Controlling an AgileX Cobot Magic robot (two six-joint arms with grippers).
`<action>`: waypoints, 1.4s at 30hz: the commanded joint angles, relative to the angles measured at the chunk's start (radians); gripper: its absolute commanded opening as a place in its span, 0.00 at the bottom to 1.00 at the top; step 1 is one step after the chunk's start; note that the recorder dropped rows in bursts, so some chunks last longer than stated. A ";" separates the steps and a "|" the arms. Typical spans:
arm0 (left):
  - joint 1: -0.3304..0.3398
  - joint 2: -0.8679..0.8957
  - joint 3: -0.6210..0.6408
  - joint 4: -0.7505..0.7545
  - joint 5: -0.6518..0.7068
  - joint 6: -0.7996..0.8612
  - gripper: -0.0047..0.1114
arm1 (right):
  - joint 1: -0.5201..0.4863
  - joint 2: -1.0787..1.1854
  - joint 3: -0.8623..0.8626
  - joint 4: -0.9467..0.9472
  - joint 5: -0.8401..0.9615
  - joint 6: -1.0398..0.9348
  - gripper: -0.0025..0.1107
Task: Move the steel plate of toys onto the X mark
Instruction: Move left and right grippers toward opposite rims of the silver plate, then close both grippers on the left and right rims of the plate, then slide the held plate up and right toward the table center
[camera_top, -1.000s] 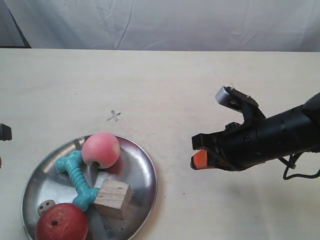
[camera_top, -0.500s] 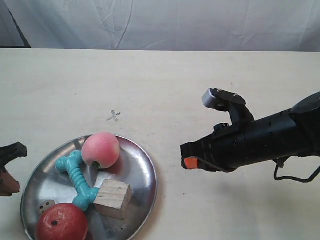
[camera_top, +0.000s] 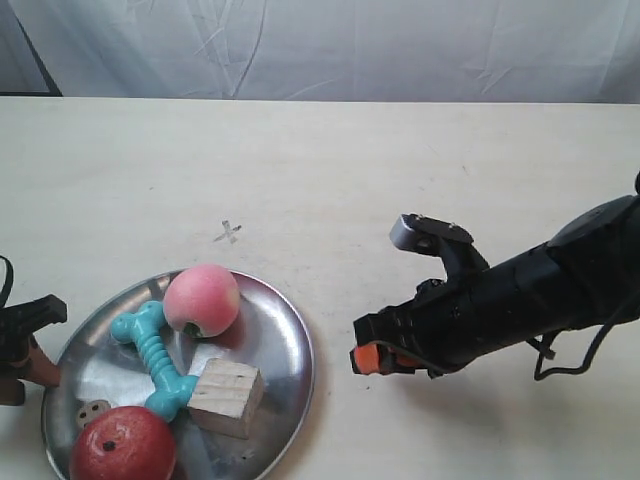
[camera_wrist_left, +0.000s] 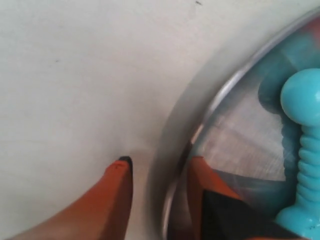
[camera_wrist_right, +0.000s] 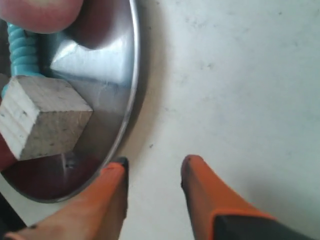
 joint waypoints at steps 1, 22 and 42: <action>0.004 0.037 0.002 -0.023 -0.022 0.005 0.35 | -0.002 0.038 -0.003 0.015 -0.010 -0.011 0.42; -0.003 0.126 0.002 -0.165 -0.051 0.136 0.35 | 0.164 0.246 -0.100 0.290 0.059 -0.100 0.40; -0.003 0.126 -0.018 -0.338 -0.021 0.315 0.04 | 0.177 0.246 -0.164 0.294 0.053 -0.096 0.01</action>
